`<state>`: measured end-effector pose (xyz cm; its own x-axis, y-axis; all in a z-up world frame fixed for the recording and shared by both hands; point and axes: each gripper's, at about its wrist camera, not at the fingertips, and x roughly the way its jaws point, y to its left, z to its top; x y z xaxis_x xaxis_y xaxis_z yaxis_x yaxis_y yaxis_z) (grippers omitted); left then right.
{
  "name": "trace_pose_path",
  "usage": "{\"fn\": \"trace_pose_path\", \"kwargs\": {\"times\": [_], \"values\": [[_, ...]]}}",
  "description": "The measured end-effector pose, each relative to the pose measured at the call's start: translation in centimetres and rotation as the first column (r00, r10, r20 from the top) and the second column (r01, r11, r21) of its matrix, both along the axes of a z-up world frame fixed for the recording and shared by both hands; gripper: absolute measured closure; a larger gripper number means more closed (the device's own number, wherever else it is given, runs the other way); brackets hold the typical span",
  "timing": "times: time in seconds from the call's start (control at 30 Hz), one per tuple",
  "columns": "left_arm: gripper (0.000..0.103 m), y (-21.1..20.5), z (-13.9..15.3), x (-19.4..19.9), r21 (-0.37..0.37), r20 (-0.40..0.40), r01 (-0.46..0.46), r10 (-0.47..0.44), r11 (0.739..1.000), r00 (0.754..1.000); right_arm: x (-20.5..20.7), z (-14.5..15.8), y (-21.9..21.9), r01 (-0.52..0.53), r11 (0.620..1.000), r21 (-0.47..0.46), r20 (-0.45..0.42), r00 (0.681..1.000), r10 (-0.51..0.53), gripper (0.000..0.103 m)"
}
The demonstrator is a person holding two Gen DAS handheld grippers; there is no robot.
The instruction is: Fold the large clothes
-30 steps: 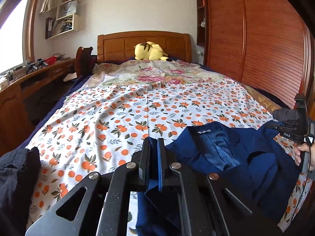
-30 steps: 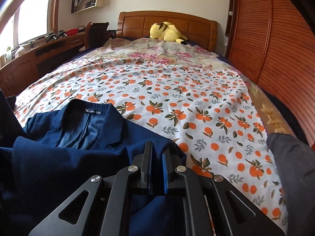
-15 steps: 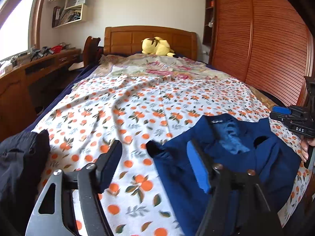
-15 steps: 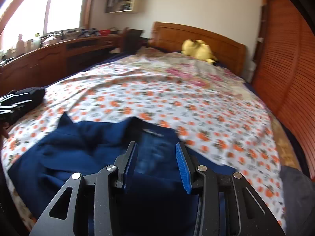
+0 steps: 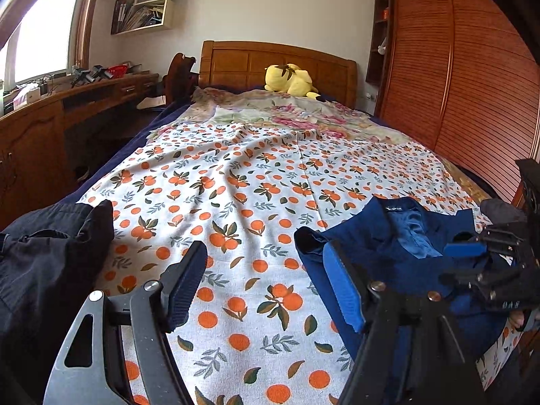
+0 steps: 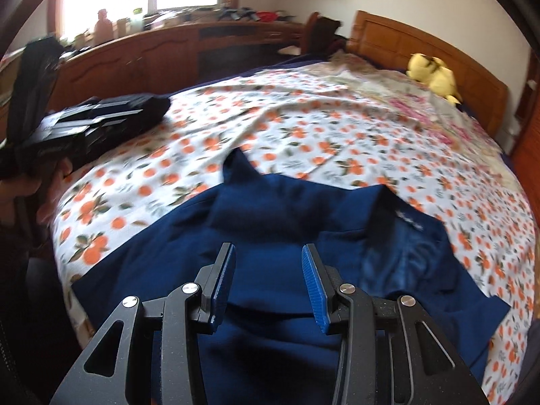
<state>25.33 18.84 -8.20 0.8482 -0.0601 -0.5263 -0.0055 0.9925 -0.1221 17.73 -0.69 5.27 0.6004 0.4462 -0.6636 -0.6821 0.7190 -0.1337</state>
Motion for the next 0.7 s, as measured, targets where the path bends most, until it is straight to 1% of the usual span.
{"fn": "trace_pose_path", "kwargs": {"times": [0.17,0.2,0.27,0.33,0.4,0.47,0.5,0.57,0.63,0.7], "values": [[0.031,0.1,0.0,0.0,-0.001,-0.001,0.002,-0.002,1.000,1.000,-0.8,-0.7,0.7,-0.051,0.998,-0.048,-0.040,0.998,0.049,0.061],[0.031,0.1,0.0,0.0,-0.001,-0.001,0.002,-0.002,1.000,1.000,0.1,-0.9,0.5,-0.057,0.996,-0.067,-0.052,0.997,0.053,0.061],[0.031,0.1,0.0,-0.1,-0.003,0.001,0.003,-0.003,1.000,1.000,0.6,-1.5,1.0,-0.053,0.990,-0.131,-0.072,0.996,0.044,0.061],[0.031,0.0,-0.1,-0.2,-0.001,0.002,0.007,-0.007,1.000,1.000,1.2,-2.1,1.1,-0.042,0.984,-0.176,-0.076,0.997,0.029,0.061],[0.031,-0.3,-0.2,-0.3,0.008,0.003,0.013,-0.013,1.000,1.000,1.9,-2.1,1.4,-0.032,0.980,-0.194,-0.082,0.996,0.017,0.061],[0.031,-0.4,-0.4,-0.3,0.014,0.001,0.019,-0.019,1.000,1.000,2.9,-1.7,1.1,-0.020,0.983,-0.184,-0.110,0.994,0.000,0.062],[0.031,-0.5,-0.5,-0.3,0.016,-0.001,0.021,-0.021,1.000,1.000,3.2,-1.6,1.2,-0.016,0.984,-0.178,-0.117,0.993,-0.005,0.076],[0.031,-0.6,-0.5,-0.3,0.014,-0.003,0.025,-0.025,1.000,1.000,4.0,-1.4,1.4,-0.009,0.983,-0.183,-0.119,0.993,-0.013,0.094],[0.031,-0.8,-0.5,-0.3,0.010,-0.005,0.033,-0.033,0.999,0.999,4.9,-0.9,1.3,0.007,0.985,-0.170,-0.114,0.993,-0.027,0.097],[0.031,-1.1,-0.5,-0.3,0.008,-0.001,0.047,-0.047,0.999,0.999,5.6,-0.3,1.5,0.026,0.984,-0.177,-0.072,0.997,-0.039,0.097]]}}
